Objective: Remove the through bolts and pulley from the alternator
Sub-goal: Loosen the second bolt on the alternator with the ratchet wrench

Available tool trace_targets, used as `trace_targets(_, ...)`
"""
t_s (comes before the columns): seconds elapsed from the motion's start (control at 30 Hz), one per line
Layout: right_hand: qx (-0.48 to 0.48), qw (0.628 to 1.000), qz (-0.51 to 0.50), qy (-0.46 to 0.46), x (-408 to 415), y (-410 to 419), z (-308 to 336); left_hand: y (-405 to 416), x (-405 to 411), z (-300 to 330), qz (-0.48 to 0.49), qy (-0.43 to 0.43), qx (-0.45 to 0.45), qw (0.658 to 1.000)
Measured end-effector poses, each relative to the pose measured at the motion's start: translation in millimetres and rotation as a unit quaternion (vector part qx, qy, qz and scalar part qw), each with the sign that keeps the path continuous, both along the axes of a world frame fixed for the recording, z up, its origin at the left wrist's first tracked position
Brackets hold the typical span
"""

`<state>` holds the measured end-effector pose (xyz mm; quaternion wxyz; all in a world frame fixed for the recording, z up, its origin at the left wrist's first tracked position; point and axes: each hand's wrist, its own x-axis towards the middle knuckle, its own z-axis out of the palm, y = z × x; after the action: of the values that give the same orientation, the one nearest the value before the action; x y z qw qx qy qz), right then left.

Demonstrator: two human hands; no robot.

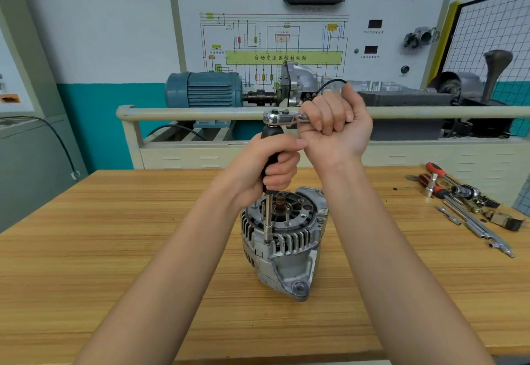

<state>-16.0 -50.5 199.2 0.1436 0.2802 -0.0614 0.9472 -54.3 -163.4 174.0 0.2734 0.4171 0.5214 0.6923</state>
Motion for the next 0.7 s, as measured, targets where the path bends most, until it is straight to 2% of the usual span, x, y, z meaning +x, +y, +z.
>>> trace_targets(0.07,0.024,0.999,-0.047,0.005,4,-4,0,0,-2,-1,0.021,-0.012,0.008,1.0)
trace_targets(0.13,0.088,0.987,-0.135,0.024,8,-13,-1,1,-1,-2,0.088,-0.021,0.028,0.995)
trace_targets(0.27,0.195,0.924,-0.318,0.087,15,-38,-1,9,2,-3,0.247,-0.031,0.05,0.967)
trace_targets(0.37,0.203,0.889,-0.397,0.1,20,-50,-5,14,6,-5,0.314,-0.021,0.067,0.947)
trace_targets(0.43,0.197,0.879,-0.42,0.11,22,-52,-9,15,9,-6,0.322,-0.008,0.07,0.944)
trace_targets(0.53,0.192,0.901,-0.371,0.119,25,-43,-6,11,9,-6,0.281,0.008,0.054,0.958)
trace_targets(0.6,0.182,0.937,-0.283,0.095,24,-30,-1,4,8,-3,0.214,0.019,0.053,0.975)
trace_targets(0.7,0.103,0.988,-0.114,0.029,16,-13,3,-3,5,-1,0.123,0.042,0.08,0.988)
